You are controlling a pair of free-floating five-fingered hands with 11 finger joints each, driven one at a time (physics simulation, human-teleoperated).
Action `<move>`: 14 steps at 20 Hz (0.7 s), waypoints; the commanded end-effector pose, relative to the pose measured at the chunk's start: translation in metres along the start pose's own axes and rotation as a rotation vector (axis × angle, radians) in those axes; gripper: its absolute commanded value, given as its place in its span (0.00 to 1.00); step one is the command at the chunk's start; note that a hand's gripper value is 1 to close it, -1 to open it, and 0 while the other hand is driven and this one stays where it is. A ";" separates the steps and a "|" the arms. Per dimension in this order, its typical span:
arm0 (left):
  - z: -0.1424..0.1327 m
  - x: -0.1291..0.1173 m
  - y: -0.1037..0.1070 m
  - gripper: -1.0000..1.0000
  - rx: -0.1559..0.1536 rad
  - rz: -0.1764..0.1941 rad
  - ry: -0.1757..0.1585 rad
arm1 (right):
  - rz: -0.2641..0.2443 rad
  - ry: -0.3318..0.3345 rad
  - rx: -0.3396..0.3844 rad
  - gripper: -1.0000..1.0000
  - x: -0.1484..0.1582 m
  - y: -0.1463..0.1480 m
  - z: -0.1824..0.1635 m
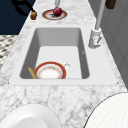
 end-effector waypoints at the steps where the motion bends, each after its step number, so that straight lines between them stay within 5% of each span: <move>1: 0.000 0.000 0.000 0.50 0.000 0.000 0.000 | 0.006 0.011 0.003 0.00 0.005 0.008 -0.007; 7: 0.000 0.000 0.000 0.50 0.000 0.000 0.000 | 0.006 0.005 -0.015 0.00 0.010 0.017 -0.013; 8: 0.000 0.000 0.000 0.50 0.000 0.000 0.000 | 0.008 0.008 -0.014 1.00 0.012 0.019 -0.014; 14: 0.000 0.000 0.000 0.50 0.000 0.000 0.000 | 0.024 0.065 0.005 1.00 0.027 0.028 -0.044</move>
